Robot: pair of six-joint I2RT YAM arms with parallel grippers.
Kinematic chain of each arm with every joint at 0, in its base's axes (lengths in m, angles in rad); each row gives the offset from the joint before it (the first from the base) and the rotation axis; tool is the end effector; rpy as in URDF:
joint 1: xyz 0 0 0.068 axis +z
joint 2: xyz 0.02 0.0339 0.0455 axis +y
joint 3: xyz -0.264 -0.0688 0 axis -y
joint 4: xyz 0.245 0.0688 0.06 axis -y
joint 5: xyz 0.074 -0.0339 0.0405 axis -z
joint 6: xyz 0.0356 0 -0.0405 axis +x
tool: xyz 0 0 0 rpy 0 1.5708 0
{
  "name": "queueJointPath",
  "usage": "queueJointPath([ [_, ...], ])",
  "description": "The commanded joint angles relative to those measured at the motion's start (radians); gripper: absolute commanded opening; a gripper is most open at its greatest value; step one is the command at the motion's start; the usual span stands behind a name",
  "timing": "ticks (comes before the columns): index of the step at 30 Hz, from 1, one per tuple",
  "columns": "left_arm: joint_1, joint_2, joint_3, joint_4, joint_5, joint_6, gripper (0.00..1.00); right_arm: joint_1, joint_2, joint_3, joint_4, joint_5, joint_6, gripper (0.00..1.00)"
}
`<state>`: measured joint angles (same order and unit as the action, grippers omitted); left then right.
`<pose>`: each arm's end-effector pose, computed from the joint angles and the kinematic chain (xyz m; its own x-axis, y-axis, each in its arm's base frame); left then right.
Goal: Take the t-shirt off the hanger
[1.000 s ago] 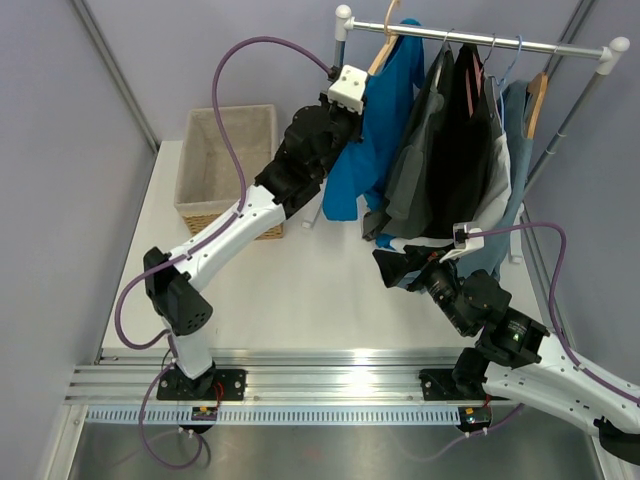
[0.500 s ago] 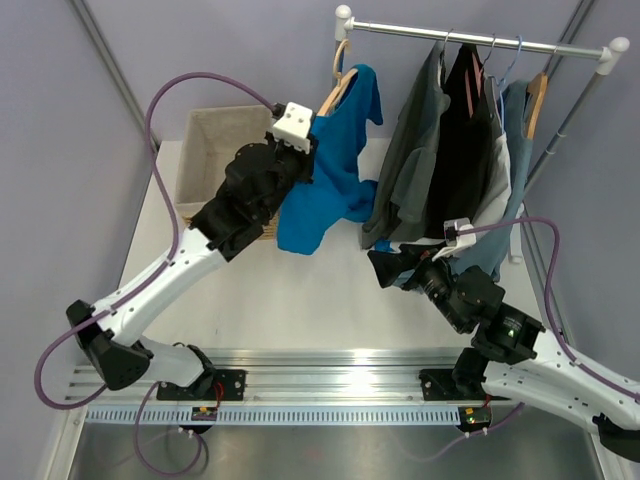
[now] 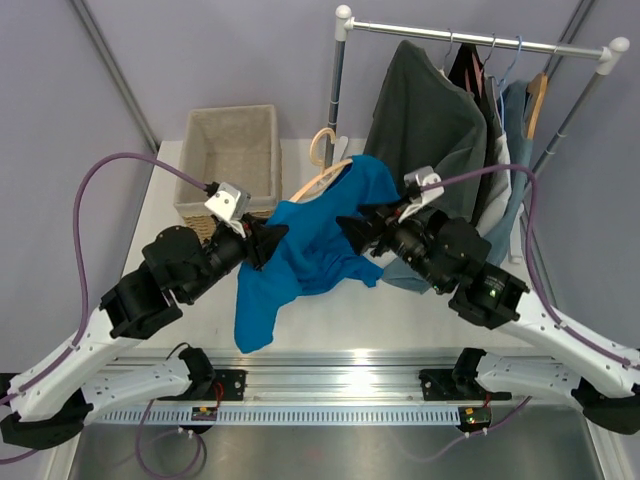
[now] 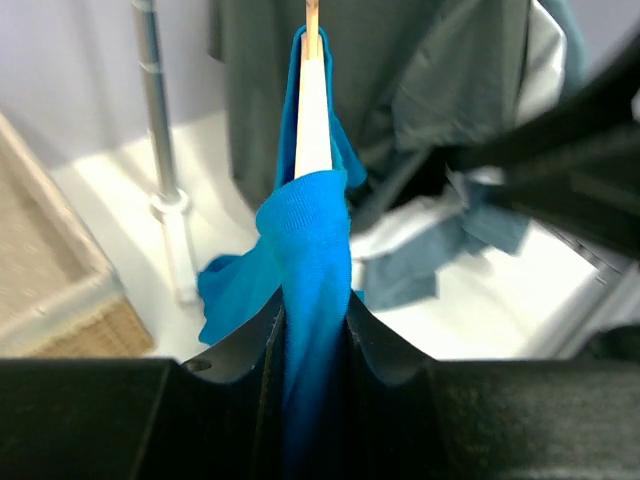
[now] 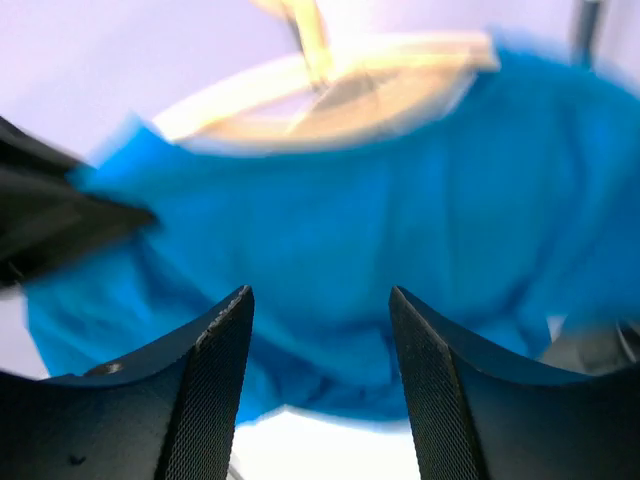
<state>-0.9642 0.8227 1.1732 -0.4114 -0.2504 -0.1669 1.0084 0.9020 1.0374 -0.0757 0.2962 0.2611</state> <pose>0.0974 -0.1250 0.4409 -0.1430 -0.0762 -0.9868 0.6401 0.7533 -0.1509 0.1148 0.1627 0.4196 -0.1380 0.2440 -0.9599 -0.6398 0.7178 0.2745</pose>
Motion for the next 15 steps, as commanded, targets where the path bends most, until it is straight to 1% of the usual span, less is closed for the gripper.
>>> queueJointPath([
  [1,-0.002,-0.048,-0.035,-0.006,0.121,-0.106,0.0,0.009,0.084,0.121,0.034,-0.082,-0.103,0.63],
  [4,-0.002,-0.079,-0.058,-0.013,0.141,-0.115,0.0,0.007,0.133,0.187,0.033,-0.026,-0.117,0.6],
  [8,-0.002,-0.12,-0.075,-0.012,0.164,-0.128,0.0,0.007,0.214,0.24,0.042,0.004,-0.134,0.58],
  [11,-0.002,-0.12,-0.089,-0.013,0.186,-0.132,0.0,0.007,0.238,0.227,0.1,0.032,-0.135,0.56],
  [15,-0.002,-0.109,-0.096,-0.01,0.211,-0.138,0.0,0.007,0.271,0.221,0.119,0.096,-0.134,0.55],
])
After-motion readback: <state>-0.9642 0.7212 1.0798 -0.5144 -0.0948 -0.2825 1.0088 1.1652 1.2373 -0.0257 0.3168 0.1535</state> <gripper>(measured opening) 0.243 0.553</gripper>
